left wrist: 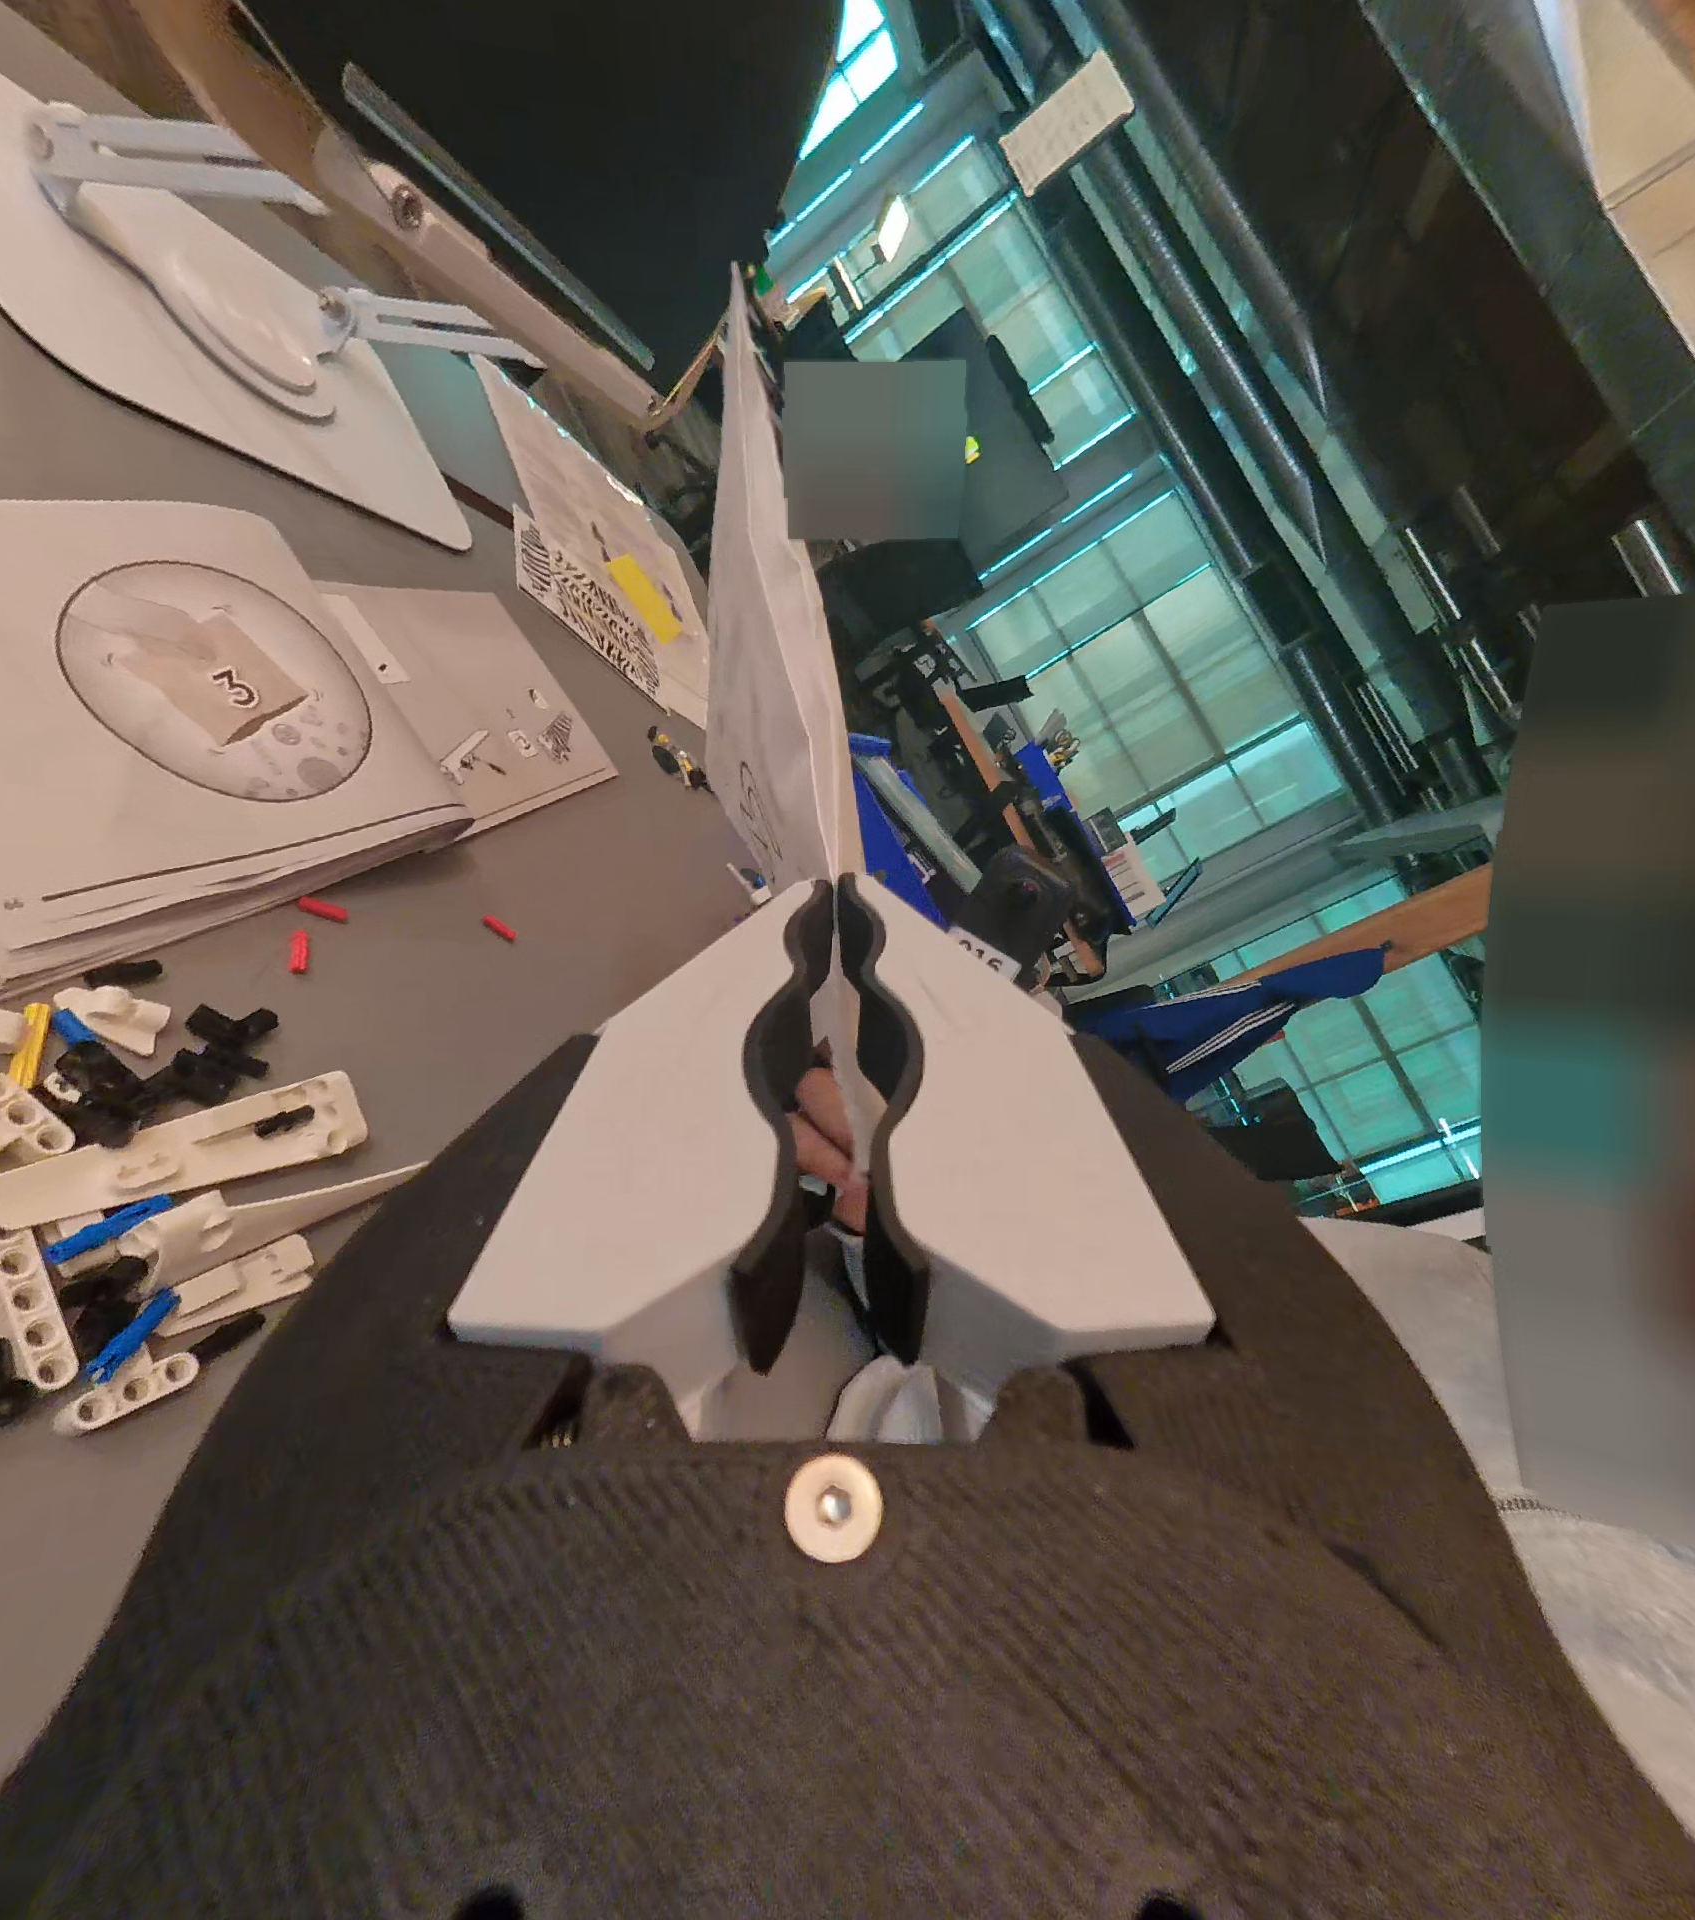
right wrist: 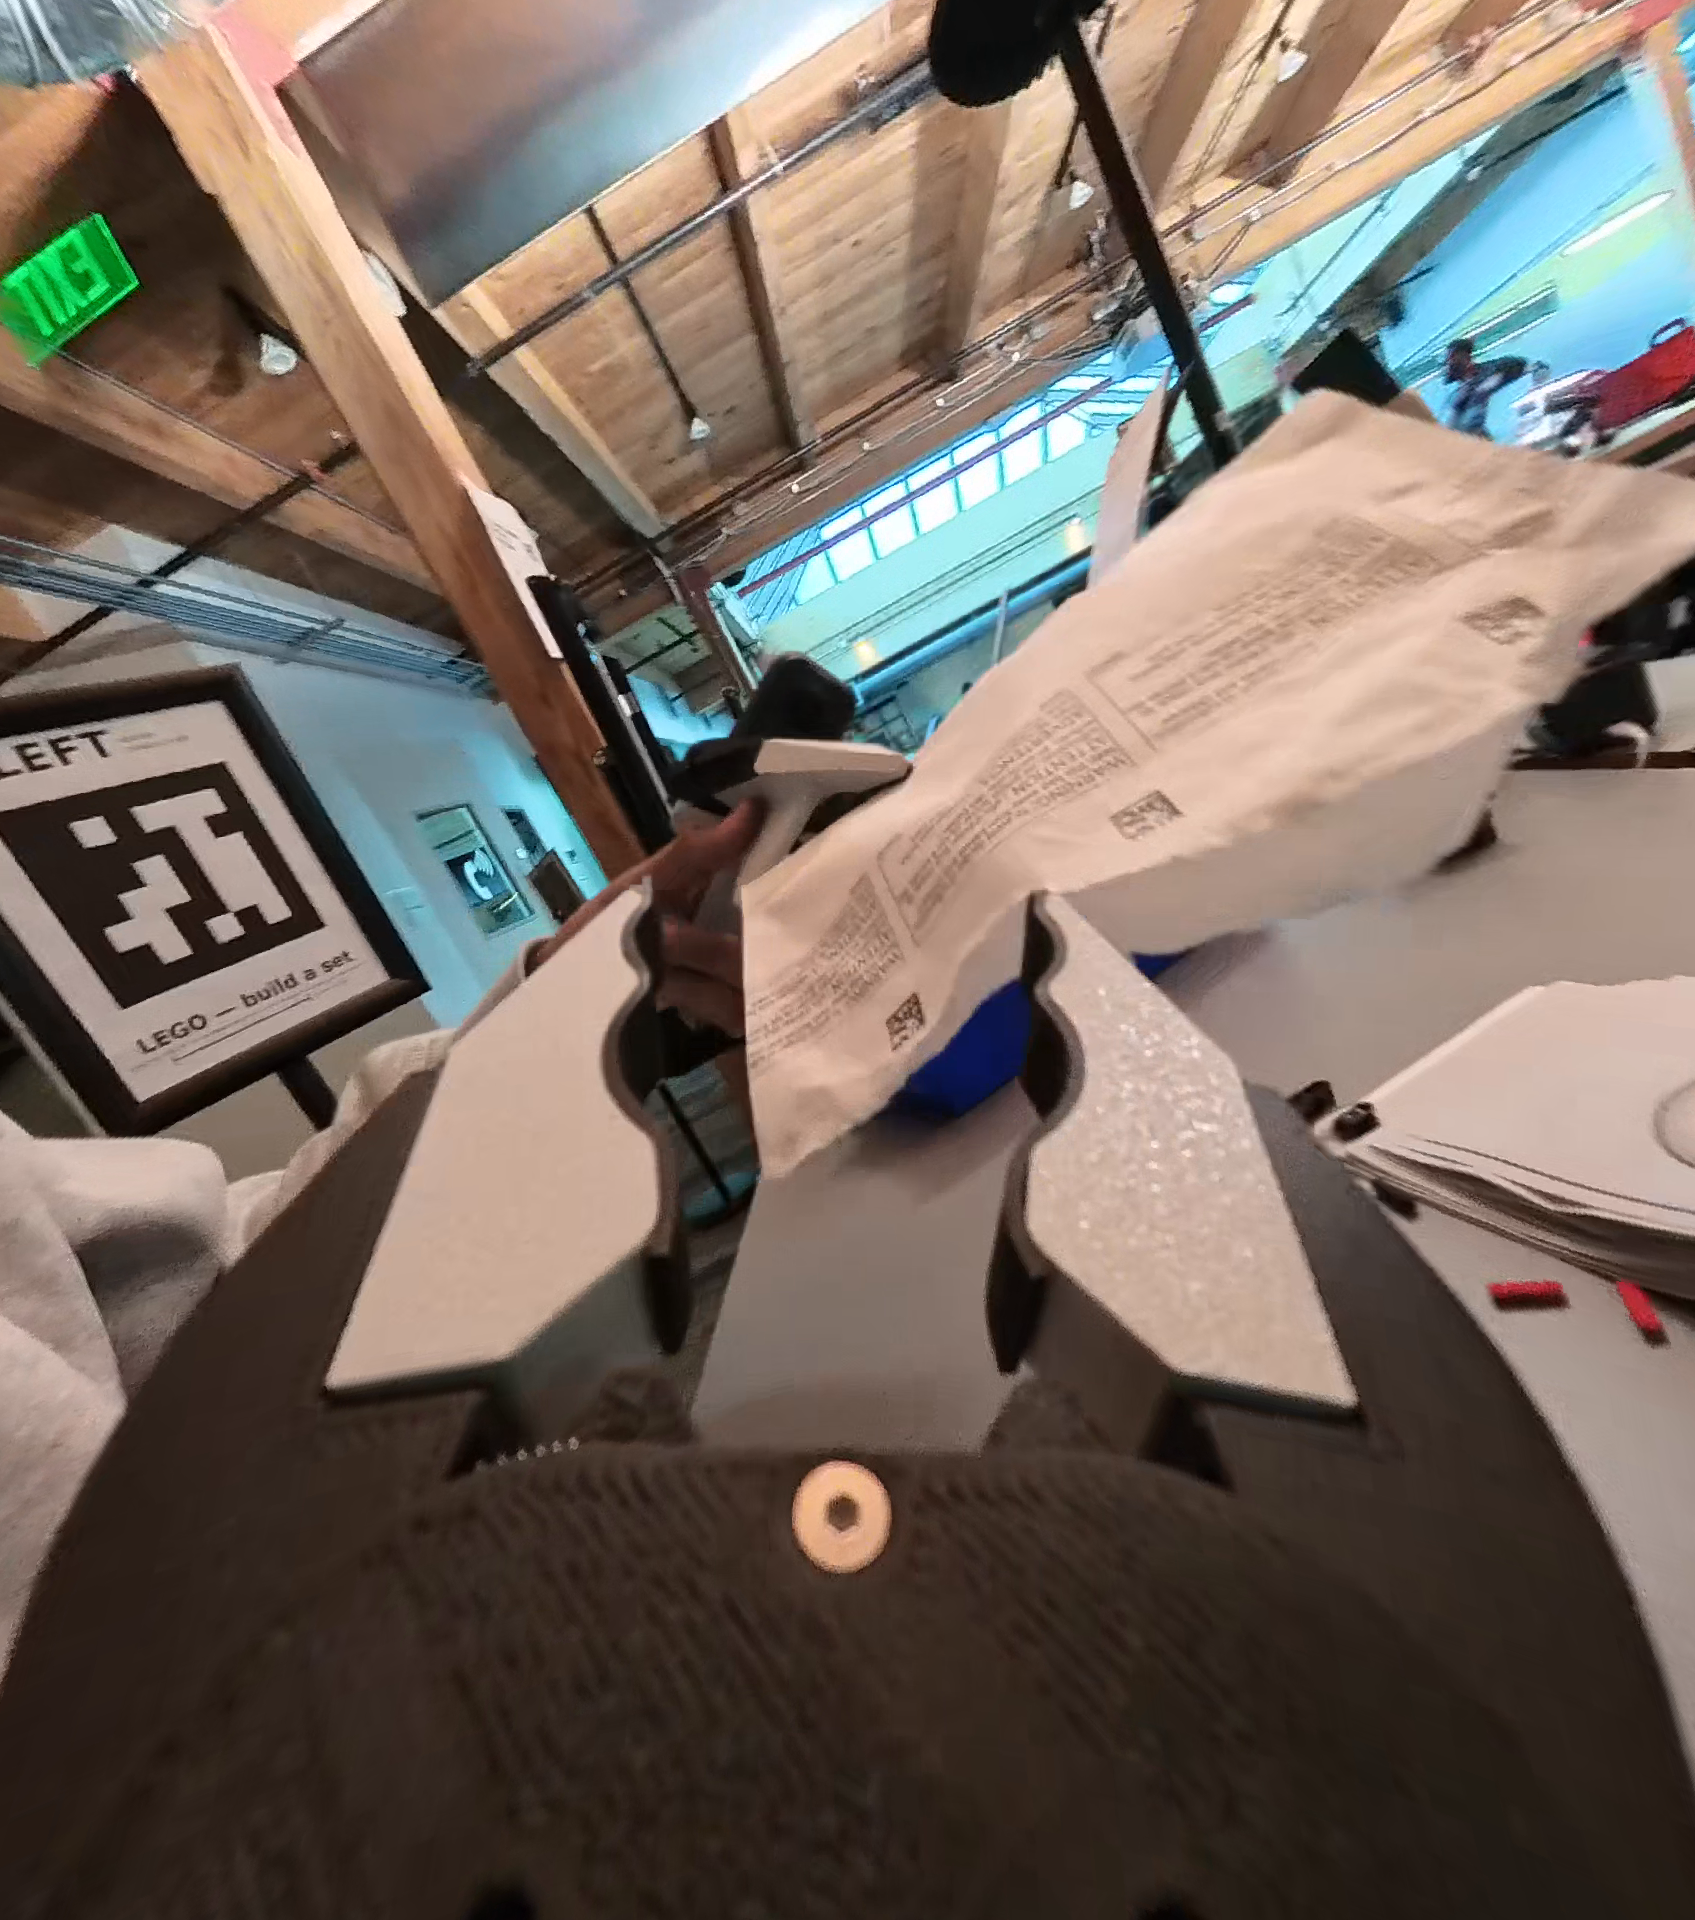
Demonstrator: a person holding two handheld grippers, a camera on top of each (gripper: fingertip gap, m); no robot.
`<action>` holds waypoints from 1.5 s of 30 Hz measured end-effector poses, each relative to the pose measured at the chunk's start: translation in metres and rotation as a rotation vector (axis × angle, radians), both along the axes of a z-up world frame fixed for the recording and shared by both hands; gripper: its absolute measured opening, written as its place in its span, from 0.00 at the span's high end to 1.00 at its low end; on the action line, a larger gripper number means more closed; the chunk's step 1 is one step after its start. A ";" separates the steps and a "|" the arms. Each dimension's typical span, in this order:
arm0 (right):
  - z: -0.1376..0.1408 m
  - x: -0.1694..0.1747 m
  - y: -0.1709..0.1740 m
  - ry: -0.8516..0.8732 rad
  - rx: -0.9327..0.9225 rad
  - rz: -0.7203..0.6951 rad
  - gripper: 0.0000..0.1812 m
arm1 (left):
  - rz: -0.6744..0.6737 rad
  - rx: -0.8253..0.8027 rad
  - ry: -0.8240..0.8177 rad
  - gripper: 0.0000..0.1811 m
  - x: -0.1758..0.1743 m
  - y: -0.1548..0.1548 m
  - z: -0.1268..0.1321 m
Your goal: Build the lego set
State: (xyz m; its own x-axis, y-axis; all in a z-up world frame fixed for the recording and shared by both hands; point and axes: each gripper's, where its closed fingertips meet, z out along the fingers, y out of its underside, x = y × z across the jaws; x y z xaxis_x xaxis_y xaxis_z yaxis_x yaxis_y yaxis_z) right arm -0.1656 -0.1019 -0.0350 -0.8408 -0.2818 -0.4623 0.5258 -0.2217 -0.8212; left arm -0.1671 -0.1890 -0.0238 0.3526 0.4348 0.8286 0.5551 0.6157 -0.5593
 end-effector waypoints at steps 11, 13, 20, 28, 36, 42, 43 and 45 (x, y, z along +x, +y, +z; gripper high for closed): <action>-0.001 0.032 -0.028 0.065 0.019 0.132 0.58 | -0.086 0.062 -0.013 1.00 0.000 0.014 -0.017; -0.002 0.036 -0.033 0.126 0.034 0.110 0.54 | -0.089 0.048 -0.025 1.00 -0.001 0.016 -0.024; -0.025 0.031 -0.048 0.199 0.142 0.064 0.93 | -0.084 0.087 -0.021 0.92 -0.001 0.008 -0.031; -0.045 0.002 -0.058 -0.005 0.209 0.076 1.00 | -0.026 0.050 -0.074 0.80 0.009 -0.005 -0.058; -0.060 -0.014 -0.091 -0.025 0.311 0.087 1.00 | 0.027 -0.002 -0.082 0.77 0.006 -0.023 -0.069; -0.058 -0.008 -0.104 -0.071 0.296 0.182 0.90 | 0.072 -0.074 -0.078 1.00 -0.001 -0.029 -0.080; -0.057 -0.007 -0.103 -0.078 0.300 0.198 0.85 | 0.089 -0.060 -0.054 1.00 -0.001 -0.032 -0.074; -0.055 -0.009 -0.097 -0.101 0.322 0.216 0.76 | 0.125 -0.079 -0.018 1.00 0.000 -0.039 -0.064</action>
State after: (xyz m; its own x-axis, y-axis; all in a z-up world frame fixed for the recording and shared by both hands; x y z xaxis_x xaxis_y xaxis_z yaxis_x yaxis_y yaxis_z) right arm -0.1744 -0.1987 -0.0900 -0.7241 -0.2744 -0.6328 0.6134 0.1633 -0.7727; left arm -0.1667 -0.2283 -0.0881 0.2767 0.5387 0.7958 0.4875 0.6350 -0.5993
